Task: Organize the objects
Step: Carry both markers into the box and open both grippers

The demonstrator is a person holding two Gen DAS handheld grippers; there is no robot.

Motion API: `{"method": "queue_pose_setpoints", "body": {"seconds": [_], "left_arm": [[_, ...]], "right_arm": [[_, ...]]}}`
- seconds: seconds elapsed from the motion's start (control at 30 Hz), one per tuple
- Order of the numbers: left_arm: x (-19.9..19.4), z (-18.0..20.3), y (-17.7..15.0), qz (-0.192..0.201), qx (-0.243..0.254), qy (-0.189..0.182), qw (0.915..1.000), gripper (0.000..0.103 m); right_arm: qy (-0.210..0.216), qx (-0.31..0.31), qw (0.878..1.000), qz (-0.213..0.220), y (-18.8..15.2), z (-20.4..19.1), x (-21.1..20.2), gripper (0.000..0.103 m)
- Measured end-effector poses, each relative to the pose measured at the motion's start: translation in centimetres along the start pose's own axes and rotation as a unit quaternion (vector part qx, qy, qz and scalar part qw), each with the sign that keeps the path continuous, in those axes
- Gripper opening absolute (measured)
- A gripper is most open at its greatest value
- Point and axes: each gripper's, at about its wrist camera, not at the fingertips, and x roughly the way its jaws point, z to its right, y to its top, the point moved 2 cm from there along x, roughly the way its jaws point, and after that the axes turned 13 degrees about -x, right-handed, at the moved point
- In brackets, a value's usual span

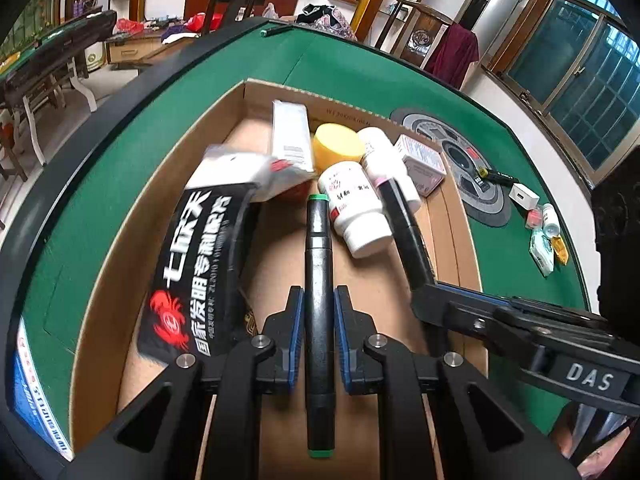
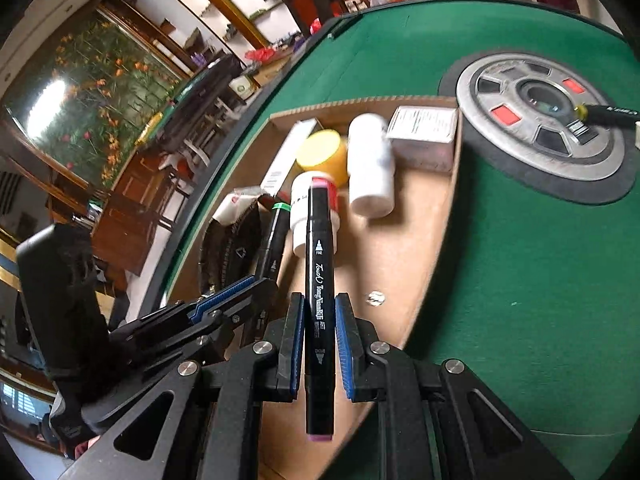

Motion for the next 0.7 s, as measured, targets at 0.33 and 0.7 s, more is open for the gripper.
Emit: {"method": "queue_pose_setpoints", "body": {"seconds": [0.33,0.7], "left_arm": [[-2.4,0.1,-0.7,0.02,-0.006,-0.033,0.9992,0.035],[-7.6,0.2,-1.2,0.093,-0.015,-0.036,0.9949,0.077]], "right_arm": [[-0.017,0.009,1.0,-0.006,0.4,1.2,0.7,0.017],[-0.019,-0.01,0.999,0.038,0.2,0.9,-2.4,0.068]]}}
